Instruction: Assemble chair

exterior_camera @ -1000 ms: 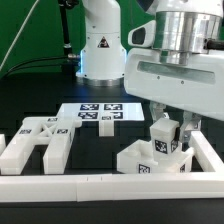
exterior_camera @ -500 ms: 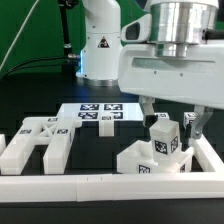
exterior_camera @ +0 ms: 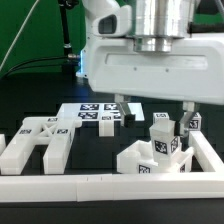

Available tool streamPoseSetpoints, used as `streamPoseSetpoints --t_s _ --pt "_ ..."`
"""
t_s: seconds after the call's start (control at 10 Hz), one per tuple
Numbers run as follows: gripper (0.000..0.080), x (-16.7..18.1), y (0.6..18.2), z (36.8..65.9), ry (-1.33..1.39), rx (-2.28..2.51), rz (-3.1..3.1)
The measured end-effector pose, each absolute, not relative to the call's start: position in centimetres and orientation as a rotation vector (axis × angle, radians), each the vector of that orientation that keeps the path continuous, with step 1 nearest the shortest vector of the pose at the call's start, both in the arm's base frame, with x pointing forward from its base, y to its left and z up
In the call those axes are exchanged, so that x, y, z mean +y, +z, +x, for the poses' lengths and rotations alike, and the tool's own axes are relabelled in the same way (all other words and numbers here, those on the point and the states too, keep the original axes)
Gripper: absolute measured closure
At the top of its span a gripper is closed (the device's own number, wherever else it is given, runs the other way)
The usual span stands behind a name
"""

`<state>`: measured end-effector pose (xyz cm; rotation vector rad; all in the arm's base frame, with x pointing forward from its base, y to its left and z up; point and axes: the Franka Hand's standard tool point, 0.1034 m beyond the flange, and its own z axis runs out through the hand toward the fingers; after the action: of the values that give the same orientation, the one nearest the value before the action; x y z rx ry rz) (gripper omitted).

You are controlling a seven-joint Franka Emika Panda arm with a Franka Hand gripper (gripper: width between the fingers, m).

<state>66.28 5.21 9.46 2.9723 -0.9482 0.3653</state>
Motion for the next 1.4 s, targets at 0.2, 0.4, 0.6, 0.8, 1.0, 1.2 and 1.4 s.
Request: streamPoseSetpoints --t_s 0.2,0.4,0.6,0.8,1.0,1.2,1.4 --pt "0.0151 4.9 9.7 66.2 0.360 -0.956 2.986" --pt "0.0151 3.9 10.4 66.1 0.311 -1.129 3.038" --pt "0.0151 4.1 9.5 65.8 0.198 -1.197 3.067" --pt "0.0151 5.2 8.1 65.5 0.170 -1.240 3.059" --pt "0.0151 5.6 8.1 65.4 0.166 -1.242 3.060" --pt "0.0285 5.6 8.1 65.4 0.162 -1.289 3.043" --pt "0.0505 5.4 8.1 65.4 0.160 -1.328 3.025"
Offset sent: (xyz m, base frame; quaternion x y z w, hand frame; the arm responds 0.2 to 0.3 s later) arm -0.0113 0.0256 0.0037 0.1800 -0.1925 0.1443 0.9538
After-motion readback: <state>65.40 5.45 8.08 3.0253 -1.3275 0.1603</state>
